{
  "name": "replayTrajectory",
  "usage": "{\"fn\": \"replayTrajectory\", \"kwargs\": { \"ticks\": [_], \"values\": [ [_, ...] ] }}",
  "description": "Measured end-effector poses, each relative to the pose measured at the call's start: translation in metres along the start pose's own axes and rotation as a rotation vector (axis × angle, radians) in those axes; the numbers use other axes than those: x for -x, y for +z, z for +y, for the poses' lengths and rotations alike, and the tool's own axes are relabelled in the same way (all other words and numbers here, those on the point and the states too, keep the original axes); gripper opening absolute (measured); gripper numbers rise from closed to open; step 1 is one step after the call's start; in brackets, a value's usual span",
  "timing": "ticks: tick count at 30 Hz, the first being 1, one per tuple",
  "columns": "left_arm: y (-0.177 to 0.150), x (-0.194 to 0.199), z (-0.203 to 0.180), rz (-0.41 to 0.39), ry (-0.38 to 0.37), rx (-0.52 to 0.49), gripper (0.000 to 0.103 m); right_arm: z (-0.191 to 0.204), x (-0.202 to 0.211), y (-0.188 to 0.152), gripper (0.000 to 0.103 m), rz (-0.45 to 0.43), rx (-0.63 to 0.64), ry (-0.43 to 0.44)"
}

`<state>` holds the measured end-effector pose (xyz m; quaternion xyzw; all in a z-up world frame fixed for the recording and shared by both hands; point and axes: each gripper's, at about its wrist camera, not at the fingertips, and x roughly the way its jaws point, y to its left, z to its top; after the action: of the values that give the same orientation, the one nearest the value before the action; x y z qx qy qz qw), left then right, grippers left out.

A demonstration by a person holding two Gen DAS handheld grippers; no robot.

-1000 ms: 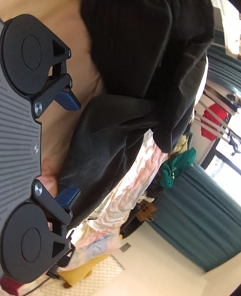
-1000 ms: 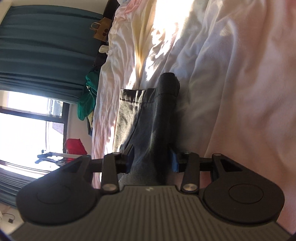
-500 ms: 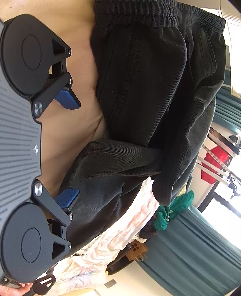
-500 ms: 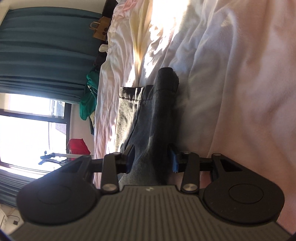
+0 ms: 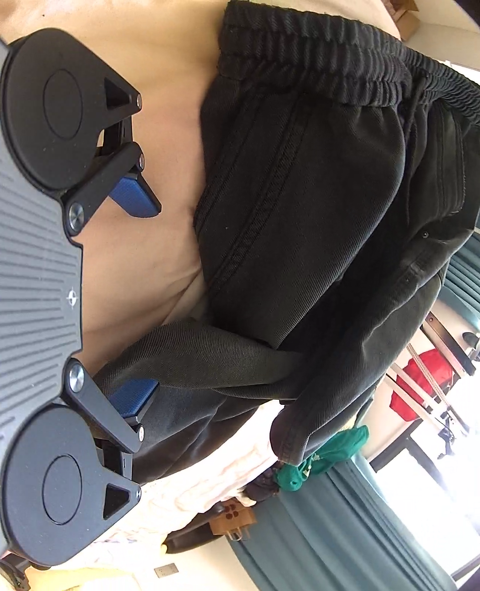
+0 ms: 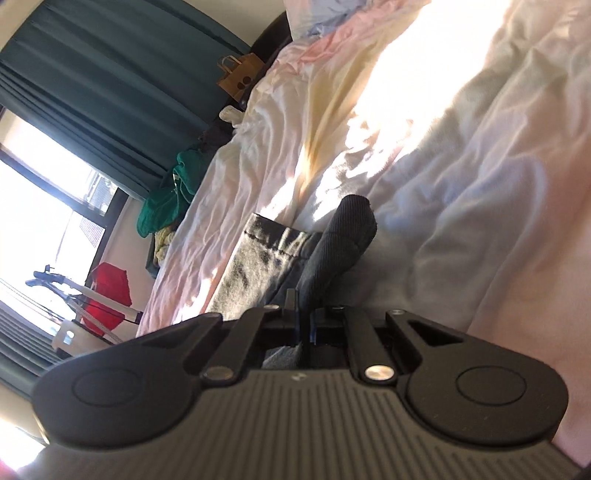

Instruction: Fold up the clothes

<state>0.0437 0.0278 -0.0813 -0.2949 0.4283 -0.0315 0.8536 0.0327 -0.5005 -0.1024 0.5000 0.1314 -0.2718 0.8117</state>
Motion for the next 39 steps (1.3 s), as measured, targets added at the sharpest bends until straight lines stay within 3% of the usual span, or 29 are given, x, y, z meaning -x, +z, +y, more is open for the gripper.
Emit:
{"fn": "replayTrajectory", "kwargs": {
  "ticks": [3,6,14,17,20,22,24,25,29,32,35,39],
  "values": [
    [0.003,0.004,0.002,0.003,-0.003,0.015,0.096,0.007,0.003,0.006,0.007,-0.062,0.032,-0.010],
    [0.009,0.013,0.015,-0.003,-0.019,0.095,0.096,0.003,0.001,0.012,0.007,-0.108,0.031,-0.041],
    [0.029,0.041,0.092,-0.080,-0.115,0.558,0.096,0.003,-0.004,0.010,0.007,-0.097,0.085,-0.086],
    [0.031,0.042,0.105,-0.102,-0.123,0.636,0.092,0.003,-0.004,0.009,0.007,-0.094,0.088,-0.092],
    [0.032,0.045,0.111,-0.108,-0.102,0.683,0.067,-0.002,-0.006,0.009,0.007,-0.086,0.054,-0.092],
    [0.033,0.047,0.115,-0.112,-0.088,0.714,0.039,-0.003,-0.006,0.009,0.007,-0.086,0.049,-0.087],
    [0.036,0.054,0.117,-0.102,-0.099,0.730,0.018,-0.002,-0.006,0.010,0.007,-0.092,0.053,-0.077],
    [0.038,0.061,0.117,-0.103,-0.109,0.726,0.015,-0.002,-0.006,0.011,0.007,-0.094,0.055,-0.071],
    [0.062,0.108,0.105,-0.151,-0.133,0.649,0.011,-0.001,-0.006,0.015,0.007,-0.101,0.051,-0.049],
    [0.089,0.164,0.095,-0.271,-0.078,0.514,0.009,-0.006,-0.008,0.018,0.007,-0.102,0.018,-0.039],
    [0.112,0.215,0.099,-0.347,-0.047,0.473,0.009,-0.012,-0.009,0.023,0.007,-0.112,-0.025,-0.037],
    [0.129,0.267,0.118,-0.328,-0.006,0.461,0.008,-0.014,-0.003,0.029,0.007,-0.154,-0.040,-0.037]
  ]
}}
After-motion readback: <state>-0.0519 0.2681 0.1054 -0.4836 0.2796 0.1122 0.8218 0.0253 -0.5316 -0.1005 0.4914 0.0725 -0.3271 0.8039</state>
